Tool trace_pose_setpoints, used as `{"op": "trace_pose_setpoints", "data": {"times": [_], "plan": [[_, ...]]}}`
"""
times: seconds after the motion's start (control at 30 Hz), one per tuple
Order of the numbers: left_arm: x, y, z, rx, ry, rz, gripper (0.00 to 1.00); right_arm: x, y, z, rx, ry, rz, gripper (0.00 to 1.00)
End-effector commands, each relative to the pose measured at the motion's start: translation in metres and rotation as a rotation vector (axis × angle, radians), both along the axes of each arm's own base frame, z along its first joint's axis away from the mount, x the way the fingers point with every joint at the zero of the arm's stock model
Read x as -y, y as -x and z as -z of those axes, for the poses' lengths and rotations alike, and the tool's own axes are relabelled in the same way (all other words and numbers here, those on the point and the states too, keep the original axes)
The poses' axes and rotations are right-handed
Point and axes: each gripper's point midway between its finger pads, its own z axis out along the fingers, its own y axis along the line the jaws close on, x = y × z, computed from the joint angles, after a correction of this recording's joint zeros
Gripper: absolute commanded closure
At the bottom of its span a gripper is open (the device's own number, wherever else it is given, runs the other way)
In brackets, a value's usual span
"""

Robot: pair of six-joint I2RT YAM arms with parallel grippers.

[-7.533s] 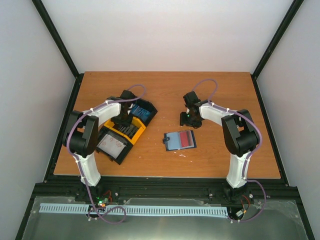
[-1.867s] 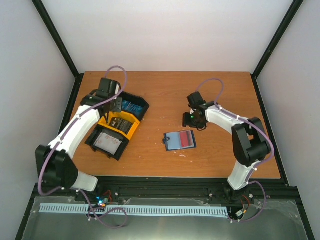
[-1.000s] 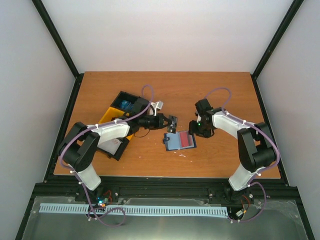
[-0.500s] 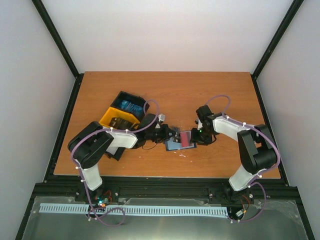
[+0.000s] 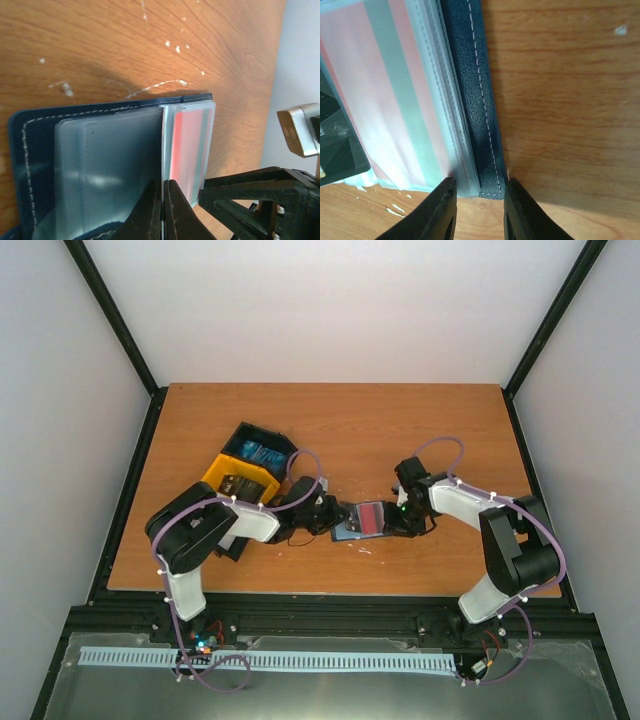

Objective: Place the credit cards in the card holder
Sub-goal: Insert the credit card into the card holder.

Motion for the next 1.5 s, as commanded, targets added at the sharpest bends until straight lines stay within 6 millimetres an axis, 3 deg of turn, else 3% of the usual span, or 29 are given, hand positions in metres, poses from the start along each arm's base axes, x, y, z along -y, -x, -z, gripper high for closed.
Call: {"op": "trace_pose_setpoints", "data": {"times": [0.0, 0.27, 0.5, 0.77, 0.93, 1.23, 1.47], "plan": [[-0.001, 0.004, 0.010, -0.004, -0.025, -0.014, 0.99, -0.005, 0.011, 0.001, -0.027, -0.026, 0.003, 0.75], [0.007, 0.008, 0.004, 0.032, 0.021, 0.031, 0.99, -0.014, 0.015, 0.000, -0.041, -0.072, -0.004, 0.76], [-0.011, 0.003, -0.007, 0.094, -0.017, -0.049, 0.99, -0.012, 0.015, 0.003, -0.041, -0.060, 0.001, 0.76], [0.002, 0.006, -0.031, 0.157, 0.099, 0.008, 0.99, -0.010, 0.016, 0.004, -0.040, -0.054, 0.003, 0.76], [0.007, 0.007, -0.027, 0.150, 0.108, 0.027, 0.99, -0.010, 0.017, 0.004, -0.039, -0.056, 0.005, 0.76], [0.001, 0.013, 0.001, 0.093, 0.055, 0.027, 0.99, -0.010, 0.015, 0.003, -0.035, -0.052, 0.003, 0.76], [0.006, 0.014, 0.004, 0.084, 0.083, 0.045, 0.99, -0.010, 0.015, 0.003, -0.032, -0.050, 0.004, 0.76]]}}
